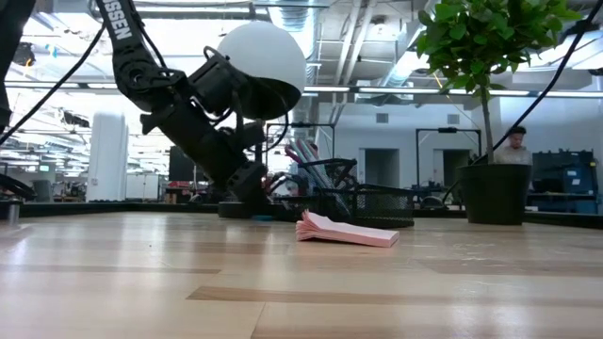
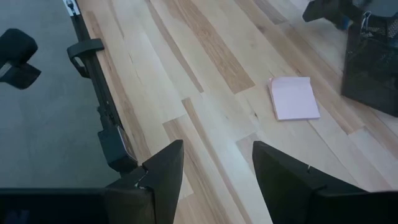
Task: Pick and place office supplies into organizer
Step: Put the blue eraser into the desk organizer
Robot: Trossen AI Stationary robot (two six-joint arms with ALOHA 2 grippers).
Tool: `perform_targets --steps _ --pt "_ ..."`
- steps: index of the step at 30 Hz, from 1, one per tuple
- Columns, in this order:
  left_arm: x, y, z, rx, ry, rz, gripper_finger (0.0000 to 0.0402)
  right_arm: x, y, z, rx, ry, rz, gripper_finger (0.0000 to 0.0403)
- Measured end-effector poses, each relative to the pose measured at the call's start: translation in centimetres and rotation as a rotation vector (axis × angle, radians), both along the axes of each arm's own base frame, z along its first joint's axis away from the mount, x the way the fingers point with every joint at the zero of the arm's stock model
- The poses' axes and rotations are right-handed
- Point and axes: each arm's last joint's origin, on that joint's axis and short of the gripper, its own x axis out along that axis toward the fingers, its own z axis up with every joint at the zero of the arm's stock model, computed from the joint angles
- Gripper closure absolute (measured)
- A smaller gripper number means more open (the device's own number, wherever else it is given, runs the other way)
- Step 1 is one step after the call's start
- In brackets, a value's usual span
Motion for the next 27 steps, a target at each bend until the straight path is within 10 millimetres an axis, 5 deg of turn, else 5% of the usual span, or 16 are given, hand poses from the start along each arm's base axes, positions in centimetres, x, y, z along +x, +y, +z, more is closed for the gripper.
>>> perform_targets --steps 27 --pt "-0.8 2.5 -0.3 -0.162 -0.073 0.117 0.0145 0.0 0.0 0.0 -0.008 0.004 0.01 0.0214"
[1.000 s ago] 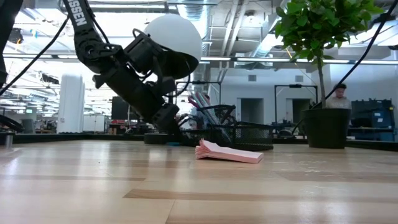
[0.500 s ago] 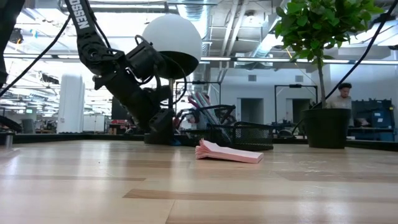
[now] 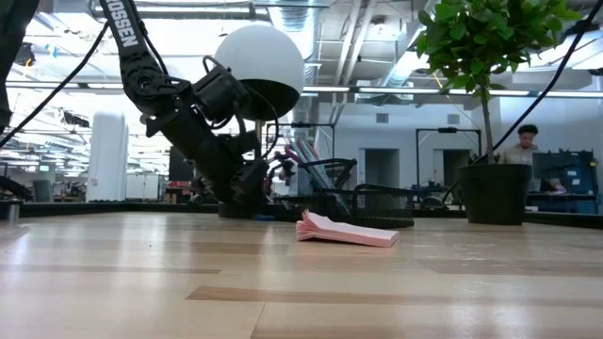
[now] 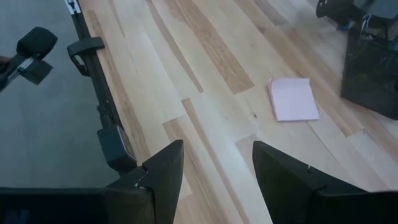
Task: Pick and place office supplies into organizer
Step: Put the blue eraser into the desk organizer
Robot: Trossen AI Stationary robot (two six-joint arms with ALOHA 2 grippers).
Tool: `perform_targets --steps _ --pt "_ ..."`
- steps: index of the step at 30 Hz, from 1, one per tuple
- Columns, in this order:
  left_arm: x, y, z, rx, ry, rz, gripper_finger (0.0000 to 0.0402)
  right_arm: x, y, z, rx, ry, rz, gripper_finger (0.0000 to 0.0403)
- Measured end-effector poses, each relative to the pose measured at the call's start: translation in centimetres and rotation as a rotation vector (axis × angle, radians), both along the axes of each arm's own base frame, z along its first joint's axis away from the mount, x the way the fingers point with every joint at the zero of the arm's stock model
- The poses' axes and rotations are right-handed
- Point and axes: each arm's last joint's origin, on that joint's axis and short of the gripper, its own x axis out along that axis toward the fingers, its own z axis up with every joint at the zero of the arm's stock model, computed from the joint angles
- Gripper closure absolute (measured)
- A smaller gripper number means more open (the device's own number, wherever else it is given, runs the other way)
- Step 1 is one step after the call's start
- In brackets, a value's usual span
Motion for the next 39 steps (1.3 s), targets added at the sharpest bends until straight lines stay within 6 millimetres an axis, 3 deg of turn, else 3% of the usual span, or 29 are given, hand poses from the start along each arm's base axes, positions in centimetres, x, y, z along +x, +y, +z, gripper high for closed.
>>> perform_targets --steps 6,14,19,28,39 --pt "-0.1 -0.1 -0.2 -0.062 -0.012 0.02 0.0145 0.1 -0.1 0.0 -0.003 -0.001 0.0 0.0214" --pt "0.2 -1.0 -0.1 0.015 0.071 -0.186 0.0145 0.2 -0.2 0.0 -0.001 -0.001 -0.005 0.0214" --pt "0.2 -1.2 -0.1 0.011 0.07 -0.196 0.0145 0.4 -0.3 0.0 -0.002 0.0 -0.007 0.0214" --pt "0.1 -0.8 0.0 -0.023 0.004 0.003 0.0145 0.5 -0.3 0.0 -0.001 0.0 -0.011 0.0214" --pt "-0.2 -0.8 -0.3 -0.052 0.016 0.056 0.0145 0.5 -0.3 0.0 0.001 0.0 -0.011 0.0214"
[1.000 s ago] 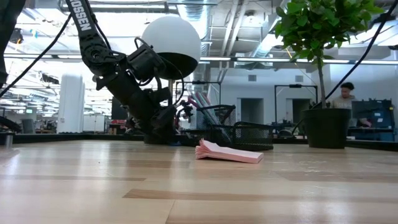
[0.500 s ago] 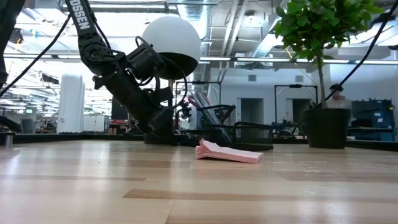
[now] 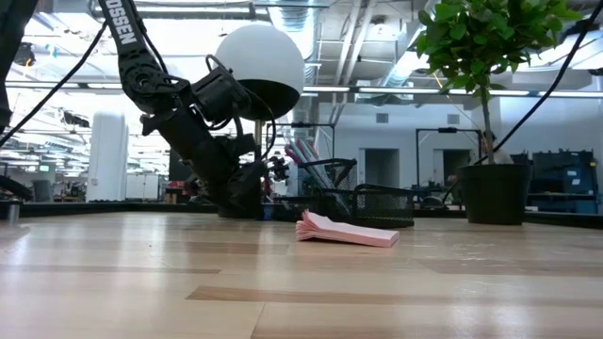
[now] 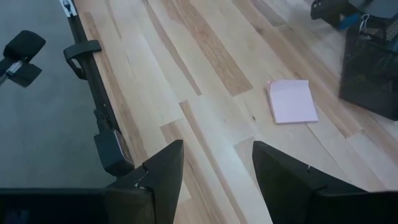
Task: Pick and place office supplies into organizer
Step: Put the blue eraser into the desk organizer
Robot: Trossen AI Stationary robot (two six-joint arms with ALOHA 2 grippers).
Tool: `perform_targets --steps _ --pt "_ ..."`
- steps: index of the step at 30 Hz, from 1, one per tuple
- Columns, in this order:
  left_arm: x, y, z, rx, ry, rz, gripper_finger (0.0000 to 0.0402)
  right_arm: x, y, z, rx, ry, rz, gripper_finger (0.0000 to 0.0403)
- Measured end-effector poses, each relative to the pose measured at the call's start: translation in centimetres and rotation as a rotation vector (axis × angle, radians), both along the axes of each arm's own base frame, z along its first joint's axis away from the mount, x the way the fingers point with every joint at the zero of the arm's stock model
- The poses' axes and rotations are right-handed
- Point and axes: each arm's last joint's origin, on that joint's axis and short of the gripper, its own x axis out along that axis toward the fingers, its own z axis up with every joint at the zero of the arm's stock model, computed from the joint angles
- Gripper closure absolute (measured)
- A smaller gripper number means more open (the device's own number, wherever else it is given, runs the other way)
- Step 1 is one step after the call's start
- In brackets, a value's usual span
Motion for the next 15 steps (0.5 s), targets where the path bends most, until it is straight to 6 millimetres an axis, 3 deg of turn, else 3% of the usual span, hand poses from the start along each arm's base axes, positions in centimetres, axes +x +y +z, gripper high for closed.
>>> perform_targets --steps 8,15 --pt "-0.68 -0.13 -0.46 -0.002 0.105 0.031 0.0145 -0.01 0.01 0.0 0.001 0.0 0.0 0.0214" --pt "0.13 -0.3 -0.05 0.002 -0.009 -0.008 0.0145 -0.01 0.02 0.0 0.0 0.001 0.001 0.0214"
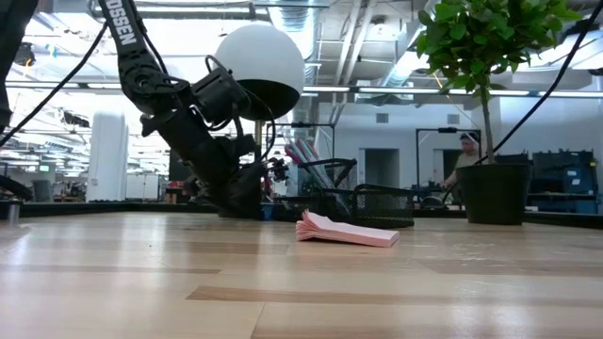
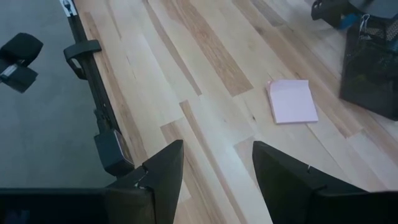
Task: Pick and place office supplies into organizer
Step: Put the blue eraser into the desk organizer
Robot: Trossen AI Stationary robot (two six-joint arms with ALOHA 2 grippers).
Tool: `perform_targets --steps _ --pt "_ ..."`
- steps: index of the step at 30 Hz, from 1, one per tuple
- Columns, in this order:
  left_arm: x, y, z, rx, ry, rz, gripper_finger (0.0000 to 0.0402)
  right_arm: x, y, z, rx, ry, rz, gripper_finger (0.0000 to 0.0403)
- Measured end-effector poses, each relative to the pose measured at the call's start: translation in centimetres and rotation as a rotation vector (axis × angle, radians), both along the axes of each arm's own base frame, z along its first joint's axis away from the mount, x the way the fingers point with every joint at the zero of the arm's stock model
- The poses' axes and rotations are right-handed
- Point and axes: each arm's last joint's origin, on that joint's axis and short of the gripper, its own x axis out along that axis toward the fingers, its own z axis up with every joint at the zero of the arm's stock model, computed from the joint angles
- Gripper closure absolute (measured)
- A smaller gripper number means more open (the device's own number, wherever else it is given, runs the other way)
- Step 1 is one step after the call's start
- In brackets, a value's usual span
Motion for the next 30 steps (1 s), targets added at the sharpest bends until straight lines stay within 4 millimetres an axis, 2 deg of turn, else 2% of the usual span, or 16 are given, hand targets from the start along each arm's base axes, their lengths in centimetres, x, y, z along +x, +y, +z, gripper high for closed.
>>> perform_targets --steps 12,21,30 --pt "0.48 0.12 0.58 0.014 -0.091 0.034 0.0145 0.0 0.0 0.0 -0.004 0.002 0.004 0.0214" --pt "0.45 0.13 0.53 -0.098 -0.189 0.167 0.0145 -0.01 0.01 0.0 -0.004 0.002 0.005 0.0214" --pt "0.55 -0.53 0.43 -0.137 -0.211 0.2 0.0145 -0.01 0.01 0.0 -0.004 0.002 0.005 0.0214"
